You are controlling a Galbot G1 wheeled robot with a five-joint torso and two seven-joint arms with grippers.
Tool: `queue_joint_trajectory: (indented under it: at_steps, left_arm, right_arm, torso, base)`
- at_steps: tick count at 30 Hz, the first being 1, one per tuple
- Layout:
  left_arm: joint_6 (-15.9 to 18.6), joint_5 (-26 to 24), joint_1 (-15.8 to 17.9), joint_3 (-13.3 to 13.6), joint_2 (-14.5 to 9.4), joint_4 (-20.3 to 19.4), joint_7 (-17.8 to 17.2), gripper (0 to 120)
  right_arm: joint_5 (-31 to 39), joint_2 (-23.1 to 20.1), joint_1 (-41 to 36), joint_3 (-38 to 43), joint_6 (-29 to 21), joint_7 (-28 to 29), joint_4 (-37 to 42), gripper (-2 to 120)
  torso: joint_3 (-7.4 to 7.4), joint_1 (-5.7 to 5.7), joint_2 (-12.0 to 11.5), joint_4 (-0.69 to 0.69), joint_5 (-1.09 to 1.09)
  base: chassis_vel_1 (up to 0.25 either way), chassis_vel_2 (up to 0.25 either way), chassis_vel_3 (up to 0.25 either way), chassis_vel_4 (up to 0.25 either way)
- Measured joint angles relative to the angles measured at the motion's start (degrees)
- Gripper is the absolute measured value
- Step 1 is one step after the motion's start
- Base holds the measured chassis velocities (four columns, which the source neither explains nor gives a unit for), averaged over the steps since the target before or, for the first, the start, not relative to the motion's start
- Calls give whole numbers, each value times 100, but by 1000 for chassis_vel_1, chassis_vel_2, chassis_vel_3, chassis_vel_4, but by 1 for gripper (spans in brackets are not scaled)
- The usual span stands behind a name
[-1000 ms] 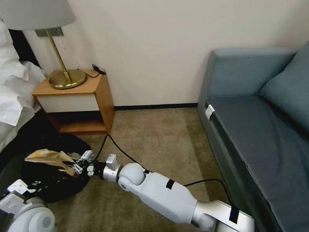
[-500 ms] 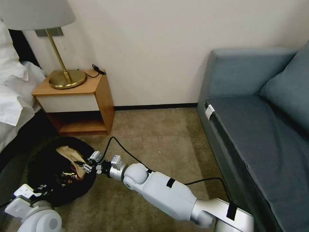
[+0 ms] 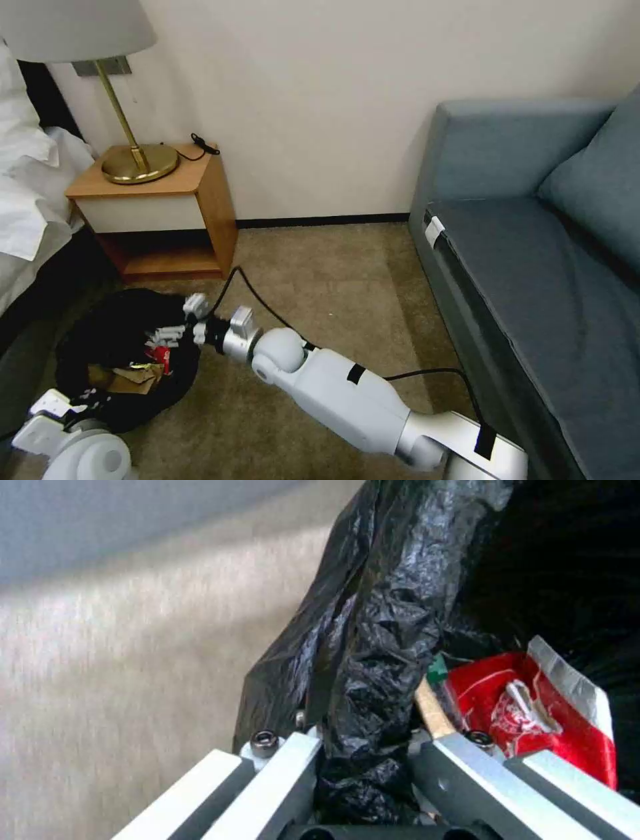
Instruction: Pick up the trash bin, then pick up the garbage on the floor and place it into the trash bin.
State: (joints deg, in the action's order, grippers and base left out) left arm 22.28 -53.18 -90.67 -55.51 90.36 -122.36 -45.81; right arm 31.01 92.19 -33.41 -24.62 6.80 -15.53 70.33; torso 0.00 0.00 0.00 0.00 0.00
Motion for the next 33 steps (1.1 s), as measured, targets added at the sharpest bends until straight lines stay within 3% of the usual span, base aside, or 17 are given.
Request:
queue_joint_trajectory:
  at_steps: [3, 11, 14, 22, 25, 28, 30, 31, 33]
  left_arm:
    - [99, -387, -52, -24, 155, -234, -288, 0]
    - [206, -1386, -30, -101, 190, -551, -820, 0]
    - [208, -1756, 117, -144, 189, -322, -1069, 0]
    - [177, -2074, 342, -191, 185, 317, -1348, 0]
    - [138, -2082, 366, -188, 183, 376, -1363, 0]
    - [116, -2048, 354, -154, 174, 372, -1292, 13]
    - [145, -1792, 258, -37, 44, 371, -967, 23]
    - [145, -1792, 258, -37, 44, 371, -967, 23]
    - [194, -1311, 177, 44, -161, 391, -579, 31]
  right_arm:
    - [26, -2, 75, 543, -5, -133, -117, 99]
    - [118, -34, 118, 1102, -58, -290, -89, 100]
    - [119, -117, 21, 1127, -112, -361, 27, 100]
    - [83, -132, -61, 1152, -209, -424, 170, 100]
    - [73, -117, -58, 1137, -231, -419, 197, 100]
    - [51, -102, -27, 1115, -256, -396, 198, 100]
    - [42, -87, -5, 1084, -284, -317, 172, 100]
    - [42, -87, -5, 1084, -284, -317, 172, 100]
    - [23, -86, 16, 1031, -405, -202, 124, 100]
  torso:
    - [0, 0, 0, -2, 0]
    - [0, 0, 0, 0, 1]
    - [0, 0, 0, -1, 0]
    - [0, 0, 0, 0, 0]
    - [0, 0, 0, 0, 1]
    - [0, 0, 0, 0, 1]
    - [0, 0, 0, -1, 0]
    - [0, 0, 0, -1, 0]
    - [0, 0, 0, 0, -2]
  base:
    - [0, 0, 0, 0]
    - [0, 0, 0, 0]
    - [0, 0, 0, 0]
    - [0, 0, 0, 0]
    - [0, 0, 0, 0]
    - [0, 0, 0, 0]
    - [0, 0, 0, 0]
    - [0, 0, 0, 0]
    - [0, 0, 0, 0]
